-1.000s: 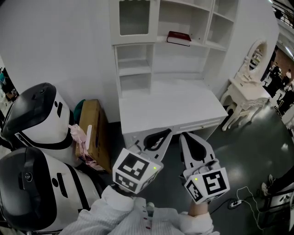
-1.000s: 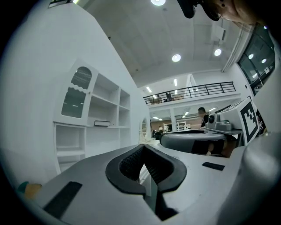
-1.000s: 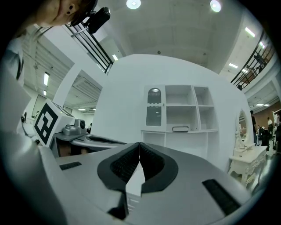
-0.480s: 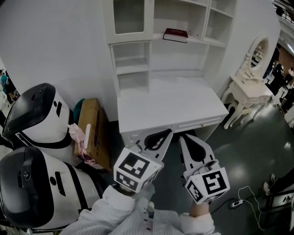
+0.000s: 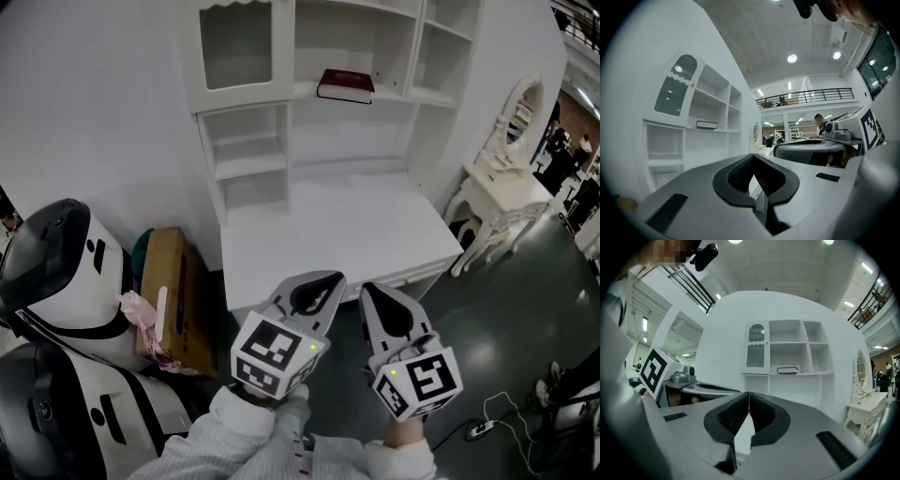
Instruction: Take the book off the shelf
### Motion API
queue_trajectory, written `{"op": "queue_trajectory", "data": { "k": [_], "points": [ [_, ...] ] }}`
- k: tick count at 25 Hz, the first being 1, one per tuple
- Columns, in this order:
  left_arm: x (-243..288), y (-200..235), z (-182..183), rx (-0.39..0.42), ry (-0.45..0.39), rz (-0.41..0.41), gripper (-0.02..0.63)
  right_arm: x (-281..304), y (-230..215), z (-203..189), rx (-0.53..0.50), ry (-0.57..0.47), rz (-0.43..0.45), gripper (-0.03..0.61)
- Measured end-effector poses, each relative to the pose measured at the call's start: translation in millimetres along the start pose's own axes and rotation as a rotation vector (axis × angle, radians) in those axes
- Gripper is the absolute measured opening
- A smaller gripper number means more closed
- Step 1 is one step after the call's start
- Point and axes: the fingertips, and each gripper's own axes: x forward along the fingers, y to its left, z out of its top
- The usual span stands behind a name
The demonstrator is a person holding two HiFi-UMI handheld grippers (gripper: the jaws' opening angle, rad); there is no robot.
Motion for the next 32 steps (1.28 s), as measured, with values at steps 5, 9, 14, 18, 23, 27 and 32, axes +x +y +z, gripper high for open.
{"op": "queue_trajectory", "data": {
  "k": [5,9,14,18,23,27,32],
  "points": [
    [47,42,4,0.008,0.007,-0.019,0.009,48,-38,-2,0.004,0.003,-0.017,0.015],
    [79,74,6,0.018,0.008,-0.029,0.009,82,-64,-3,0.004,0.004,-0.039,0.015],
    [105,105,4,0.021,0.017,-0.045,0.009,116,-88,-7,0.007,0.007,-0.066,0.015],
    [120,123,0,0.010,0.021,-0.052,0.009,136,-97,-14,0.008,0.025,-0.074,0.015],
    [138,137,-4,0.006,0.025,-0.056,0.009,152,-111,-20,0.013,0.036,-0.080,0.015],
    [157,147,-9,0.020,0.032,-0.044,0.009,165,-128,-27,0.010,0.035,-0.067,0.015],
    [194,163,-14,0.015,0.040,-0.014,0.009,187,-163,-35,0.010,0.029,-0.052,0.015]
  ]
}}
